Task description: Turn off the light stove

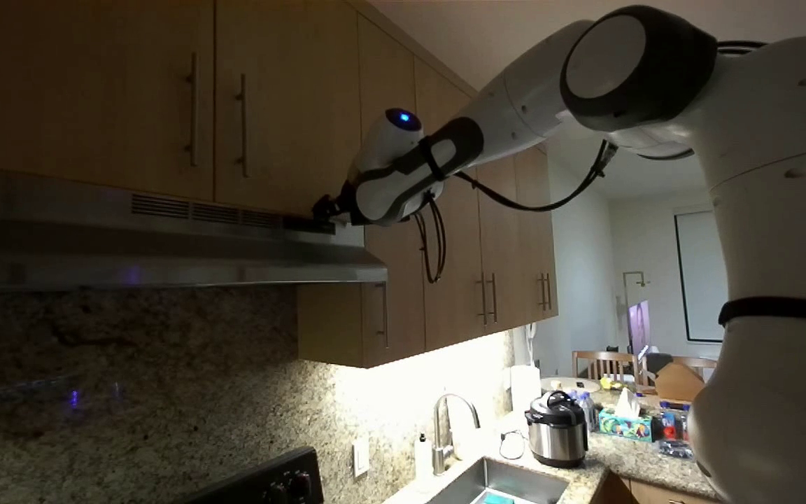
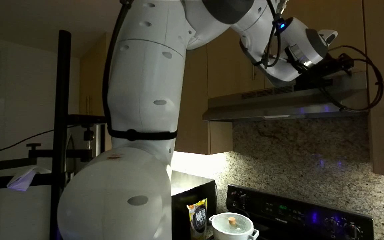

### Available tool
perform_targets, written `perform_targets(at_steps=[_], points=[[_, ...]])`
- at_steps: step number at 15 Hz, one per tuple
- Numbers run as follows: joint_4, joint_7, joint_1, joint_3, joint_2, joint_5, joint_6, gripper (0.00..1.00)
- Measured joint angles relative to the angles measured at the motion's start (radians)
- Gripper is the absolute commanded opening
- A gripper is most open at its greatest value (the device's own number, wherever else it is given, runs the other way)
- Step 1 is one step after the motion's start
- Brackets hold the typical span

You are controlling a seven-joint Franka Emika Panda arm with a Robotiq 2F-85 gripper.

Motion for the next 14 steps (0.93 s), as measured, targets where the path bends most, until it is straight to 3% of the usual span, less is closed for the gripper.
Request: perform_targets(at_steps=[8, 14], points=[[-0.141, 0.053, -0.001, -0.009, -0.168, 0.022, 0.003, 1.0], [-0.298, 0.002, 0.023, -0.032, -0.269, 0.155, 0.031, 1.0]])
